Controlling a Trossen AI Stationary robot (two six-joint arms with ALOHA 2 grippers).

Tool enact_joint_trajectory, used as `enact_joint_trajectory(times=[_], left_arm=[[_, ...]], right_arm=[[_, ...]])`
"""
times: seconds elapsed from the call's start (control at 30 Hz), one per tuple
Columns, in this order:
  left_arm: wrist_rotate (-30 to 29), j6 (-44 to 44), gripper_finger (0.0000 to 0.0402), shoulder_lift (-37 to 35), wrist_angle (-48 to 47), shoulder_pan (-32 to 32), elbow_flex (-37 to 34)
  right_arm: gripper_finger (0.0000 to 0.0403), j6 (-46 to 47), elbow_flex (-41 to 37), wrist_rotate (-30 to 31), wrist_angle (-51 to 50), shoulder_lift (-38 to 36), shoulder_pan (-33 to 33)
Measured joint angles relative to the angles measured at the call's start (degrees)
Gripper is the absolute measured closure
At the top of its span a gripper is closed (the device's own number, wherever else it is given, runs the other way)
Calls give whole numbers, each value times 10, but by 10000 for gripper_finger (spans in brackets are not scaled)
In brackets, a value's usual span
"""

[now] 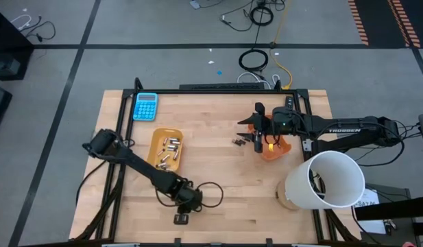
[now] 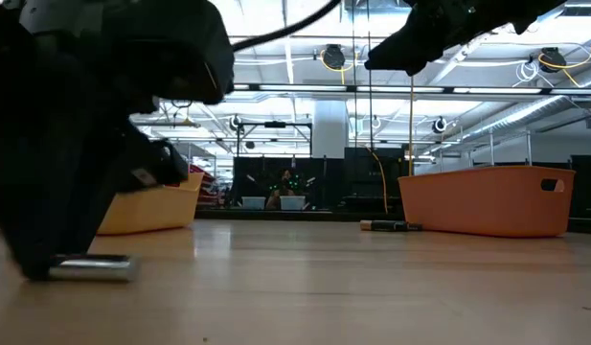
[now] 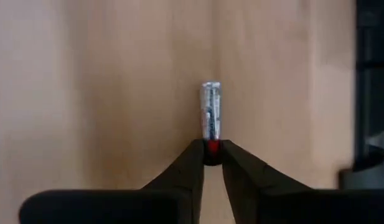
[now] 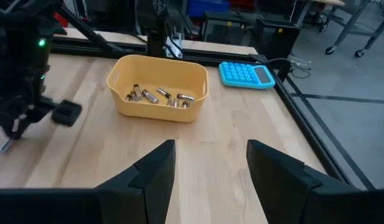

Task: Sort batteries
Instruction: Put the silver battery into the yellow bin

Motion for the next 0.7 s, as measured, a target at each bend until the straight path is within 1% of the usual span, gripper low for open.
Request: enact_joint_trajectory(times=[0.1,0.17,0.2,0.4,0.63,0.7], left_arm=[[-1,-14,347,21,8,-1,3],[-22,-16,351,27,-8,-1,5],[-34,-14,352,28,-16,0,5],[-61,4,353,10,-22,17,2],[-132,5,354,7,-19,22,2],[-161,15,361,7,-20,21,2]], right_arm=[[213,0,0,0,-3,0,0],[213,0,0,-1,-4,0,0],[213,0,0,-1,-5,0,0],[213,-1,0,-1,-8,0,0],[213,-1,0,0,-10,0,0],[213,-1,0,0,-10,0,0]])
